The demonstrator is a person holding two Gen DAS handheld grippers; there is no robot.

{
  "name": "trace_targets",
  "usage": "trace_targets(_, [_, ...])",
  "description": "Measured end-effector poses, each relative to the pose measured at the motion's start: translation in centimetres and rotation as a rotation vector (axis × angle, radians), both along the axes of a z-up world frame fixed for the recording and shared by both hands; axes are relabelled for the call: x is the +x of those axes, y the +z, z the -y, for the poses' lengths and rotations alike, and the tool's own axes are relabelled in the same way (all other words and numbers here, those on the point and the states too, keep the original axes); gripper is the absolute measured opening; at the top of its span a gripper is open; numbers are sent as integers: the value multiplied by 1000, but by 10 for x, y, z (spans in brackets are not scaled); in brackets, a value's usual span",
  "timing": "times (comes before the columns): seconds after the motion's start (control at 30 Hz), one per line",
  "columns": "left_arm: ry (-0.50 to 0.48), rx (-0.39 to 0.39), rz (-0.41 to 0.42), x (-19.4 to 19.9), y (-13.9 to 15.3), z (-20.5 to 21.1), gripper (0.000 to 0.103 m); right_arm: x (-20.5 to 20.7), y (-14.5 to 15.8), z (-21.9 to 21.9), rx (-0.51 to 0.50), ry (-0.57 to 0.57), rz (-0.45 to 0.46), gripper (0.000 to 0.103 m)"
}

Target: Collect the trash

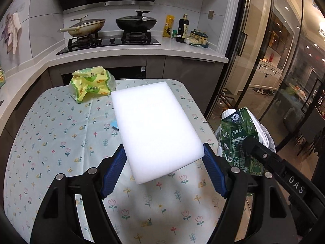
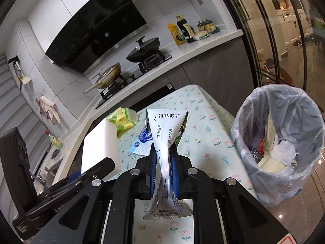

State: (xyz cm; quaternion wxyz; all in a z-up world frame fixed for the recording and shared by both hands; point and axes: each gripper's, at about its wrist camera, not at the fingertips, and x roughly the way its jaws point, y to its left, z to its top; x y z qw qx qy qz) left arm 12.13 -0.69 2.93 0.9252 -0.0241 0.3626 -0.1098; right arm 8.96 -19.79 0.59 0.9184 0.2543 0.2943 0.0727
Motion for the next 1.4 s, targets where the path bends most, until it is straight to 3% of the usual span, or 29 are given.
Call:
trace_targets(0.7, [-177,58,55,-35,19,116,72,-53,26,113,-5,-160,66,13])
trace_targets(1.4, [-340,167,41,-20,-15,228,72,-41,-18,209,31,-269,-13,13])
